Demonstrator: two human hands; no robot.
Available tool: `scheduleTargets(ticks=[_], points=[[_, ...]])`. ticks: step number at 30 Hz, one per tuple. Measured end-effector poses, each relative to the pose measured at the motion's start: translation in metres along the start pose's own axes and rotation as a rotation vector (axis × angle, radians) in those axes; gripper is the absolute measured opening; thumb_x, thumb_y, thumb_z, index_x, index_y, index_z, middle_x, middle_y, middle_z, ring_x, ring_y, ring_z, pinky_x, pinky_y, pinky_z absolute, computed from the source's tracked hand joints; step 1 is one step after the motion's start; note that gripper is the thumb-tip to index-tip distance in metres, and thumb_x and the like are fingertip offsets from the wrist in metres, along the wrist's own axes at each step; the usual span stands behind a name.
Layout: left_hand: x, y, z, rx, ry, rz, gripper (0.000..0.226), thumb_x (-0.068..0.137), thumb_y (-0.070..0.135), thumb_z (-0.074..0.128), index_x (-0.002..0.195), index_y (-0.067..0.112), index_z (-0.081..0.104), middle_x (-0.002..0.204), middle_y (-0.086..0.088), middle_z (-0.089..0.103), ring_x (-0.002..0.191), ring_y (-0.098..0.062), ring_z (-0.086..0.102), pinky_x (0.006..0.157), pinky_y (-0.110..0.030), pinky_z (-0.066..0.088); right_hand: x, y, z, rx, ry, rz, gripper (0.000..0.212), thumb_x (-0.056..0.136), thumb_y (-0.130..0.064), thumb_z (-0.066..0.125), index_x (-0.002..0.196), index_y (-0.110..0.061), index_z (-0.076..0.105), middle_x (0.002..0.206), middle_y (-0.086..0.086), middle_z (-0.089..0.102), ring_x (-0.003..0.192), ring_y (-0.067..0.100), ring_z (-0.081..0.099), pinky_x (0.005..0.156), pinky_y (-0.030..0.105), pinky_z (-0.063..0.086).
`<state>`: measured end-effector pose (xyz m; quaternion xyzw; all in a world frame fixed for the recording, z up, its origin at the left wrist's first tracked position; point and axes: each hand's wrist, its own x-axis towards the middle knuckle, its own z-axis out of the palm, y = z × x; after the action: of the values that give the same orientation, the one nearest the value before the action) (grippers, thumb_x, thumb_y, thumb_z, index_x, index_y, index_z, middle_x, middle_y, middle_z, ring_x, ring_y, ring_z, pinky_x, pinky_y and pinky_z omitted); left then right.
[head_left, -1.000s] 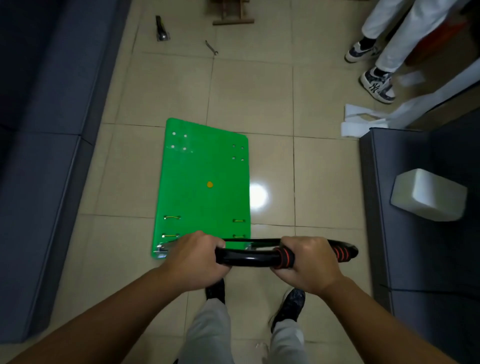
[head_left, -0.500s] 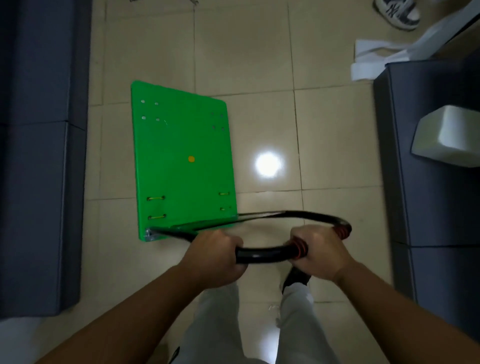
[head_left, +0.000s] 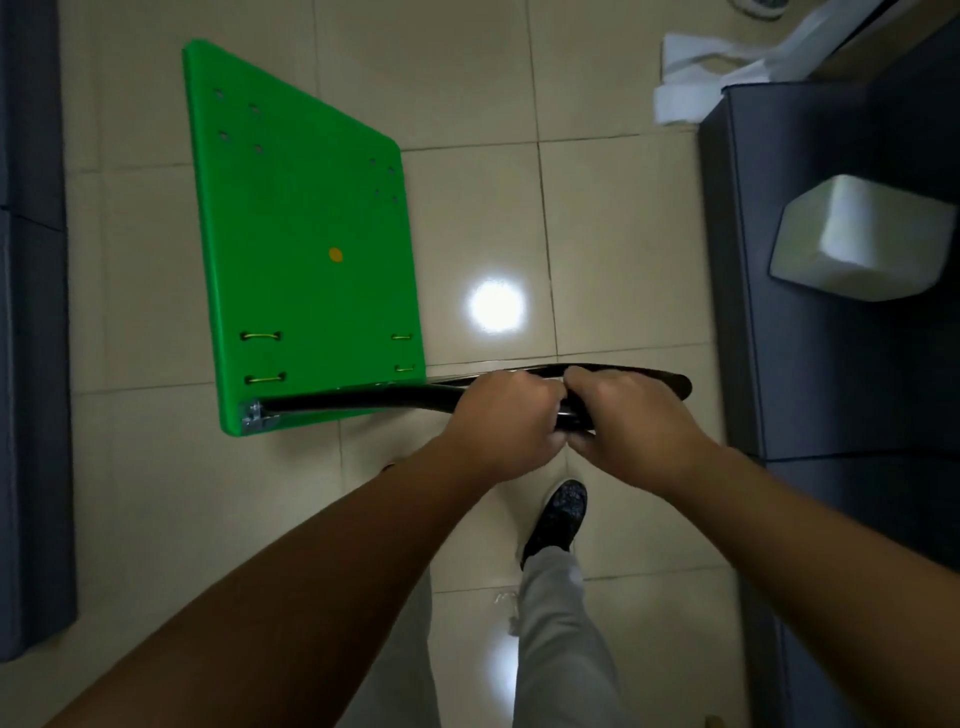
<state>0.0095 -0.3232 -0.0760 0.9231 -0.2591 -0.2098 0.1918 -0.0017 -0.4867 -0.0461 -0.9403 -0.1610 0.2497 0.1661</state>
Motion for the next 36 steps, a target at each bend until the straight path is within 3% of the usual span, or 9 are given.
scheduleTargets(ticks=[3,6,9,12,18,23,28,31,36], points=[[0.008,-0.005,0.005,-0.147,-0.02,0.121,0.038,0.082,0.034,0.07,0.115,0.017,0.063,0.106,-0.003,0.062,0.095,-0.022,0.056,0.089,-0.039,0.048,0.009,0.008,-0.002,-0.054,-0.126,0.132,0.027,0.088,-0.032,0.069,0.11,-0.022,0.059,0.096,-0.003,0.068,0.082,0.018,0.062,0.065,0.027,0.037],[-0.003,-0.042,0.008,-0.072,-0.018,-0.011,0.107,0.07,0.065,0.075,0.157,0.034,0.022,0.153,-0.007,0.029,0.145,-0.028,0.025,0.121,-0.058,0.014,0.01,0.021,0.002,-0.127,-0.17,0.232,0.021,0.089,-0.04,0.067,0.102,-0.025,0.059,0.083,-0.008,0.059,0.073,0.014,0.056,0.064,0.027,0.039],[-0.021,-0.096,0.012,0.039,-0.132,-0.217,0.135,0.061,0.083,0.07,0.153,0.05,-0.023,0.167,-0.006,-0.018,0.152,-0.04,-0.019,0.11,-0.078,-0.007,0.011,0.027,0.007,-0.19,-0.163,0.295,0.019,0.091,-0.044,0.064,0.097,-0.028,0.058,0.073,-0.01,0.053,0.066,0.012,0.053,0.058,0.025,0.038],[-0.034,-0.134,0.026,0.134,-0.209,-0.296,0.135,0.061,0.087,0.067,0.149,0.051,-0.029,0.166,-0.009,-0.024,0.151,-0.045,-0.021,0.108,-0.082,-0.002,0.026,0.007,0.012,-0.271,-0.167,0.238,0.021,0.095,-0.047,0.057,0.096,-0.026,0.051,0.07,-0.011,0.047,0.06,0.01,0.047,0.051,0.024,0.03],[-0.04,-0.167,0.062,-0.045,-0.293,-0.209,0.106,0.078,0.061,0.073,0.157,0.04,0.006,0.143,-0.004,0.048,0.132,-0.028,0.045,0.117,-0.054,0.029,0.084,-0.056,0.058,-0.42,-0.256,0.231,0.011,0.096,-0.026,0.056,0.105,-0.02,0.053,0.073,-0.002,0.047,0.067,0.023,0.049,0.066,0.031,0.038],[-0.029,-0.181,0.075,-0.191,-0.158,-0.086,0.093,0.083,0.046,0.075,0.157,0.034,0.019,0.137,0.001,0.047,0.121,-0.018,0.047,0.102,-0.034,0.037,0.113,-0.054,0.069,-0.479,-0.261,0.333,0.012,0.097,-0.031,0.057,0.1,-0.019,0.057,0.075,0.002,0.056,0.06,0.019,0.05,0.063,0.03,0.045],[-0.045,-0.24,0.085,-0.184,-0.151,-0.415,0.088,0.087,0.042,0.075,0.158,0.021,0.027,0.154,-0.005,0.044,0.139,-0.028,0.042,0.117,-0.044,0.034,0.103,-0.003,0.064,-0.549,-0.184,0.295,0.04,0.096,-0.061,0.048,0.086,-0.023,0.054,0.065,-0.003,0.054,0.053,0.015,0.052,0.051,0.026,0.045],[-0.065,-0.273,0.099,-0.067,-0.25,-0.47,0.054,0.091,0.049,0.067,0.134,0.021,0.051,0.127,-0.007,0.062,0.111,-0.025,0.054,0.1,-0.044,0.047,0.1,0.031,0.065,-0.52,-0.21,0.327,0.04,0.093,-0.064,0.048,0.086,-0.026,0.058,0.065,-0.004,0.056,0.054,0.016,0.055,0.055,0.029,0.052],[-0.051,-0.264,0.113,-0.126,-0.119,-0.306,0.026,0.096,0.045,0.061,0.107,0.021,0.058,0.091,0.007,0.055,0.084,-0.018,0.056,0.082,-0.034,0.046,0.093,0.076,0.076,-0.508,-0.26,0.473,0.039,0.092,-0.064,0.053,0.082,-0.026,0.058,0.065,-0.003,0.055,0.057,0.019,0.054,0.057,0.027,0.045]])
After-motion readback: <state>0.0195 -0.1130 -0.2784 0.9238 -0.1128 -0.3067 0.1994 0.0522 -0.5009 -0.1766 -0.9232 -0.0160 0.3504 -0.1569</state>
